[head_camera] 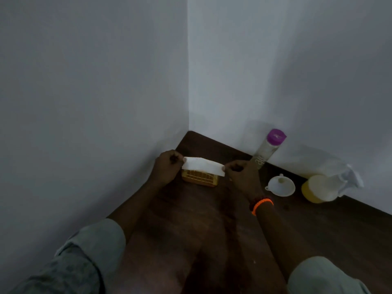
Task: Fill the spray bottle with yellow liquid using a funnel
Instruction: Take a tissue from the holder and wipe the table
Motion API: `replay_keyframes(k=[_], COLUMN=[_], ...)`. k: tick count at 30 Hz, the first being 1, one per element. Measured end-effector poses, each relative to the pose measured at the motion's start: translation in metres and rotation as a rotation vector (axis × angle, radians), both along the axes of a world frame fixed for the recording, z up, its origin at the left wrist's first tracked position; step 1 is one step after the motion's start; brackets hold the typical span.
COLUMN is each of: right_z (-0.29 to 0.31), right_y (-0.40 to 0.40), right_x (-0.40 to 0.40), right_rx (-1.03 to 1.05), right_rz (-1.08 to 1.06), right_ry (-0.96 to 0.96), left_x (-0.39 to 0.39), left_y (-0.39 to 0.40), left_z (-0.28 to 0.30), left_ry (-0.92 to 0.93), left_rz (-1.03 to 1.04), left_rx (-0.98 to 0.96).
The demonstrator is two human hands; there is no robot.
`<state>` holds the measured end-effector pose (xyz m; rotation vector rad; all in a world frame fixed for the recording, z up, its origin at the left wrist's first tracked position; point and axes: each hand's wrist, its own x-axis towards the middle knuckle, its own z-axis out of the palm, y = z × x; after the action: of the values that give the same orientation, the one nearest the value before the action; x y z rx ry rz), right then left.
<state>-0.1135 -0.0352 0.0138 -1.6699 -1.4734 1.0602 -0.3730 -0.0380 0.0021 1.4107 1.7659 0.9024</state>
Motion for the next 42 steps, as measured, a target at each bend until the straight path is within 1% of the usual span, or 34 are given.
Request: replay_keyframes(k=[2,5,9,10,14,16,20,22,24,27,31,34,39,40,42], right_z=[0.021,0.052,0.082,0.086,0.090,0.088,0.080,0.077,0.075,0.076,0.076,0.072,0.061,0.059,0.053], right_y=[-0.011,-0.033,-0.070,-0.081,-0.123,-0.142,-0.169,-0.178,-0.186,-0.196,-0.206,-0.214,-0.225,-0.227,-0.229], right_x=[0.006,0.016,0.032,0.038,0.060,0.069,0.086,0.095,0.103,0.115,0.128,0.134,0.137,0.137,0.134], right_rx=[0.023,0.015,-0.057,-0.072,-0.112,-0.139,-0.135,-0.142,-0.140,-0.146,-0.192,-0.242,-0.336,-0.353,-0.365], right_rz=[-0.017,-0.048,-0.142,-0.168,-0.235,-0.282,-0.348,-0.351,-0.340,-0.347,-0.377,-0.370,-0.343,-0.336,-0.288], right_ry=[0.039,0.149,0.405,0.438,0.451,0.488,0.458,0.430,0.375,0.367,0.426,0.495,0.686,0.689,0.609], left_x=[0.005,0.015,0.035,0.041,0.064,0.075,0.097,0.108,0.118,0.129,0.144,0.155,0.170,0.173,0.178], left_y=[-0.010,-0.028,-0.061,-0.070,-0.100,-0.113,-0.132,-0.140,-0.146,-0.156,-0.167,-0.175,-0.185,-0.187,-0.189], left_z=[0.020,0.049,0.072,0.077,0.093,0.099,0.102,0.101,0.099,0.100,0.097,0.096,0.096,0.097,0.097], left_ry=[-0.044,-0.183,-0.373,-0.405,-0.589,-0.582,-0.348,-0.291,-0.309,-0.331,-0.473,-0.521,-0.500,-0.498,-0.491], left_rz=[-0.007,0.000,0.015,0.009,-0.063,-0.101,-0.107,-0.115,-0.119,-0.135,-0.097,-0.087,-0.164,-0.175,-0.188], left_rx=[0.025,0.023,0.004,0.000,-0.079,-0.093,-0.072,-0.095,-0.126,-0.179,-0.254,-0.286,-0.253,-0.253,-0.250])
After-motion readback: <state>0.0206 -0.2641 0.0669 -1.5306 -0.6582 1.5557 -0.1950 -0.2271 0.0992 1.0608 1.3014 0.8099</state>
